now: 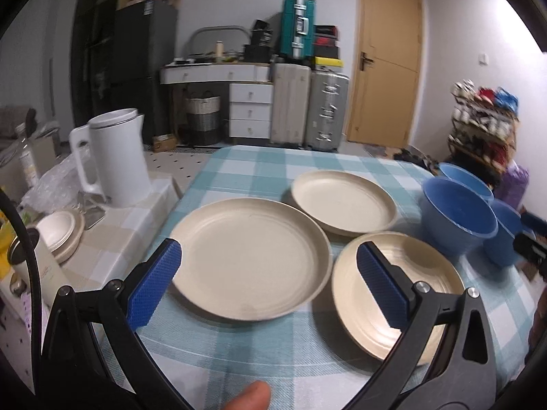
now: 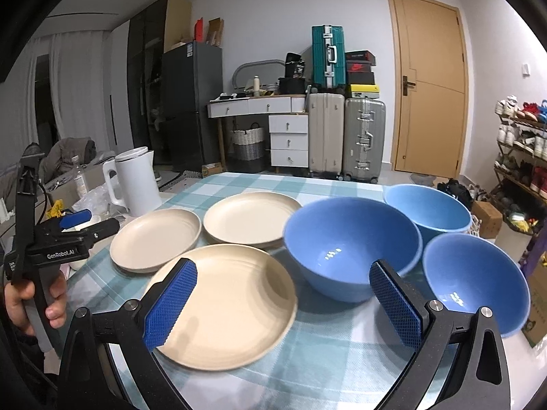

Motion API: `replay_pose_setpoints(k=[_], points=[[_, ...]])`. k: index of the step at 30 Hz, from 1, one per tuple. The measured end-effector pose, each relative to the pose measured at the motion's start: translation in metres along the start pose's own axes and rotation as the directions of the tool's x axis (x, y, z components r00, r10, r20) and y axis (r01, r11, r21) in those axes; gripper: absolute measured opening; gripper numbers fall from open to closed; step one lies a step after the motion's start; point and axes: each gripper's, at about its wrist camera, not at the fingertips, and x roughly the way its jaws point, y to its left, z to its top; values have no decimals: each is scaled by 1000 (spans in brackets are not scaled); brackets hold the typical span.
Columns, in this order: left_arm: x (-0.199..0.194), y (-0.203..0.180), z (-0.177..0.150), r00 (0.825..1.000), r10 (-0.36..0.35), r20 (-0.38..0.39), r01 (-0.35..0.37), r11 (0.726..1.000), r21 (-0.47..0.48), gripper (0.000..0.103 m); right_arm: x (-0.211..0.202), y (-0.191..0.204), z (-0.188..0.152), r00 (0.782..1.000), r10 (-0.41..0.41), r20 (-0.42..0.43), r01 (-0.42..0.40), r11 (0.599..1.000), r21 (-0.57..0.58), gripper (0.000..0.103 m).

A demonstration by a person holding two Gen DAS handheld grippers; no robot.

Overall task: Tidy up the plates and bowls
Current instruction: 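Move the right tool toward a cream plate rim while the left tool approaches another plate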

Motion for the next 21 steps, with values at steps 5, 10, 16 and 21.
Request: replay_pose_setpoints(k=[5,10,16,21], points=[[2,12,4,999,32,-27,-33,999,-21,102,15,13,13,999,30,-22,-31,999,-21,103],[10,22,8,997,36,-73,-39,998,-40,102,34,25,23,997,57,-49,-58,998,-24,103],[25,34,10,991,58,-120,-66,996,-62,102,57,35,36,992,93,-81,-95,995,-23,103],[42,47,14,985,60,-163,-77,992,-101,102,77,48,44,986,128,-108,-130,991,-11,103]])
